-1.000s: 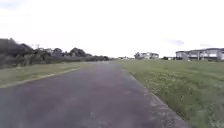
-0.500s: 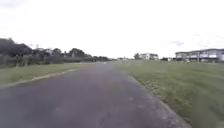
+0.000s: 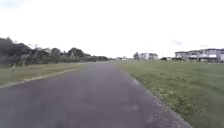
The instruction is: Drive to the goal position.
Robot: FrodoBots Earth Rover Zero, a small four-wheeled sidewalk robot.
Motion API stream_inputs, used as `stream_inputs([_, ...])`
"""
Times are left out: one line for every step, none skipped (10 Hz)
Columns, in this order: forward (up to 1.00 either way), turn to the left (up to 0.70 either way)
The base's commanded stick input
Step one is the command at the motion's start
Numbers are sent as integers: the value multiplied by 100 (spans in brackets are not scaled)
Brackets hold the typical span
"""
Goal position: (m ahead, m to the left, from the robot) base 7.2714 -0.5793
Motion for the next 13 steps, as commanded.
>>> stream_inputs([70,0])
stream_inputs([70,0])
stream_inputs([70,0])
stream_inputs([70,0])
stream_inputs([70,0])
stream_inputs([70,0])
stream_inputs([70,0])
stream_inputs([70,0])
stream_inputs([70,17])
stream_inputs([70,30])
stream_inputs([70,33])
stream_inputs([70,35])
stream_inputs([70,35])
